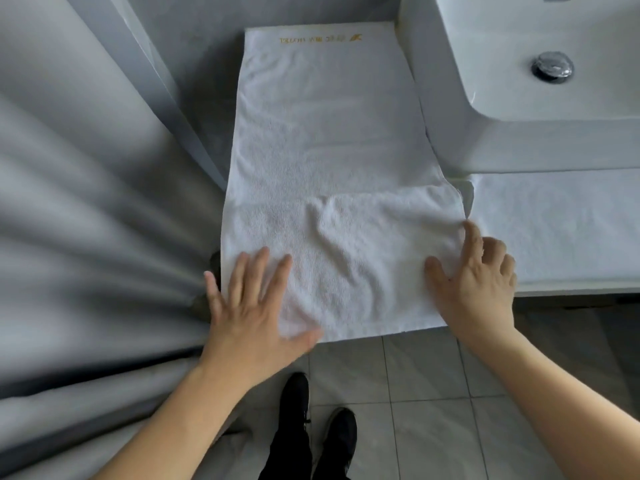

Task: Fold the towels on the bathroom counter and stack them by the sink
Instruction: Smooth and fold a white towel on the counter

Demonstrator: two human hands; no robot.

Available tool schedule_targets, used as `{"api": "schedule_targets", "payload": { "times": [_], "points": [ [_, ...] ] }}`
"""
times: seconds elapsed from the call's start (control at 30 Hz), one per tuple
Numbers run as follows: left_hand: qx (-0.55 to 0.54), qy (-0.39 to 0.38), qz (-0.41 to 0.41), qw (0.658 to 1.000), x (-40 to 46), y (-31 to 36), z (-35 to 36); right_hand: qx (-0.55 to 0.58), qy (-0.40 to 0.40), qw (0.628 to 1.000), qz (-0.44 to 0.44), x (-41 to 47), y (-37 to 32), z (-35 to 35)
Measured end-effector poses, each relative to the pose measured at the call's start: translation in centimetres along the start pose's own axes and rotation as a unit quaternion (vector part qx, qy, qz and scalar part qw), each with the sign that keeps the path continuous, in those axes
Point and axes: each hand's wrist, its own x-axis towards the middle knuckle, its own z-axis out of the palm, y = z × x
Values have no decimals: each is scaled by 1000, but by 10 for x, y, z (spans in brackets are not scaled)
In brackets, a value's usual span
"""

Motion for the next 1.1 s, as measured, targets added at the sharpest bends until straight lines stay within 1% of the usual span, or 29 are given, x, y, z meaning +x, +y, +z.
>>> {"api": "schedule_targets", "payload": {
  "times": [0.07,0.1,0.17,0.23,0.3,0.4,0.43,0.47,0.53,0.57,0.63,0.7,0.77,0.83,0.87,0.93,0.97,1.0,1.07,1.1],
  "points": [
    [50,-12,60,997,-13,1,5,-8,-13,1000,22,-8,3,-4],
    [55,-12,76,995,-16,1,5,-9,-18,999,33,-10,3,-6],
    [38,1,81,996,-18,0,1,12,-32,997,70,-15,3,-11],
    [7,27,76,997,-17,-2,-7,66,-62,987,133,-18,3,-14],
    [-18,33,75,997,-14,-3,-16,133,-97,962,216,-19,1,-17],
    [-40,13,64,997,-9,-3,-27,240,-127,902,335,-20,-2,-20],
    [-39,4,59,998,-7,-3,-30,269,-128,884,361,-21,-4,-21],
    [-34,-12,49,998,-5,-3,-35,288,-118,875,371,-21,-3,-23],
    [-15,-43,13,999,0,-4,-48,311,-79,875,362,-17,-4,-27],
    [17,-48,-1,999,3,-5,-57,329,-52,873,357,-13,-4,-33],
    [88,-36,-24,995,10,-7,-77,376,-6,861,342,-5,-11,-45],
    [104,-35,-47,993,18,-9,-95,421,17,849,318,3,-21,-55],
    [77,-10,-58,995,28,-12,-110,474,30,826,305,12,-35,-63],
    [16,53,-72,996,41,-20,-123,543,28,785,297,24,-52,-73],
    [-35,92,-85,992,50,-27,-128,579,24,763,288,31,-61,-76],
    [-161,158,-124,966,69,-42,-138,641,20,725,252,50,-79,-78],
    [-223,178,-148,947,80,-49,-142,654,17,723,222,59,-87,-76],
    [-286,190,-172,923,93,-55,-144,643,16,742,186,69,-95,-73],
    [-407,192,-204,869,122,-66,-145,579,20,807,118,88,-111,-63],
    [-450,191,-211,847,136,-72,-145,547,21,831,100,98,-118,-58]
  ]
}}
